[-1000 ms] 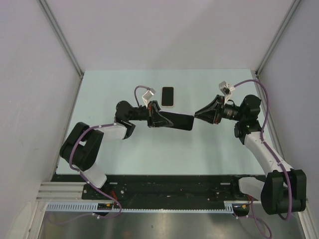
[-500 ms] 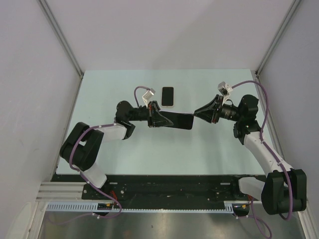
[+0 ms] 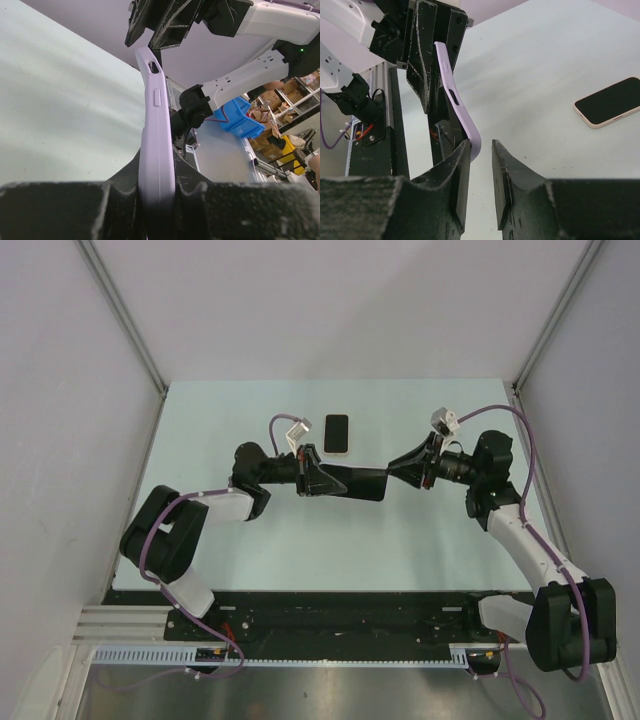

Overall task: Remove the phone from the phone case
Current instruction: Remove the phone case from the phone.

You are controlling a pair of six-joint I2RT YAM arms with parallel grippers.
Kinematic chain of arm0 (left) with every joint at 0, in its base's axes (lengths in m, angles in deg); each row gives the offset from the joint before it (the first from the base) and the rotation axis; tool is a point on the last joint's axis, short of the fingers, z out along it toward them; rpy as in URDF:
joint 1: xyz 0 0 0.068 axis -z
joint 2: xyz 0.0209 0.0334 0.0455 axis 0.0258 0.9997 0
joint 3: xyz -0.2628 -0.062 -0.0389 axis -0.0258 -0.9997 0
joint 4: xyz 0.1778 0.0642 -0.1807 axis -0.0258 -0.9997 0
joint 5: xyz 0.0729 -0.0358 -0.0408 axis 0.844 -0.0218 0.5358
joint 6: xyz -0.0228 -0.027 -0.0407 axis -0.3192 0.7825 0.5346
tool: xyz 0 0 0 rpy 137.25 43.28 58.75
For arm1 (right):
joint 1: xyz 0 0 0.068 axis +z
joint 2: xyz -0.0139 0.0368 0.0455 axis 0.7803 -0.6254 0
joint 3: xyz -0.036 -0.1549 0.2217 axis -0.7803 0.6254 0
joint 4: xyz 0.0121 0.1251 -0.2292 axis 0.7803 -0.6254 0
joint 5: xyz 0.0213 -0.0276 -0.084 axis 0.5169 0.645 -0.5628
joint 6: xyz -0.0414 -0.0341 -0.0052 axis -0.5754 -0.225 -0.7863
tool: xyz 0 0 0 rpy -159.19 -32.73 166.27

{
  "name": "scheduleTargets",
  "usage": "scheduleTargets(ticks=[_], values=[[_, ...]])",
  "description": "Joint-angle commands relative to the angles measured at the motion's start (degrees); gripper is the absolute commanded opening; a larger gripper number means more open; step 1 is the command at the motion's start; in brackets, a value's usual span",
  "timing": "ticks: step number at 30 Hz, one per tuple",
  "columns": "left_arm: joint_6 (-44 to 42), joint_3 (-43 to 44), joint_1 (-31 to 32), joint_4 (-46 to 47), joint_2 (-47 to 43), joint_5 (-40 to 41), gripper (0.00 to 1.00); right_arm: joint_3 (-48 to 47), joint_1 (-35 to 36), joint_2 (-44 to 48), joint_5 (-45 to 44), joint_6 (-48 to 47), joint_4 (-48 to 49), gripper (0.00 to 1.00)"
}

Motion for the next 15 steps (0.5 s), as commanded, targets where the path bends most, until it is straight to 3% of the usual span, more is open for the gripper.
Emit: scheduleTargets(ticks=[1,8,15], values=[[-0.96,1.47,2.09,27.4,-4.12,-2.31,0.0,-0.39,2.67,-2.14,-2.32,-5.04,-4.76,0.28],[-0.96,1.47,2.18,27.4,-4.04,-2.31,0.0,-1.09,3.37,-2.49,-2.32,-7.42,-7.31,0.29],[-1.05,1.47,2.18,27.4,-3.95,-2.23,0.0,-1.09,1.71,-0.03,-1.18,-3.56,-3.1,0.34]])
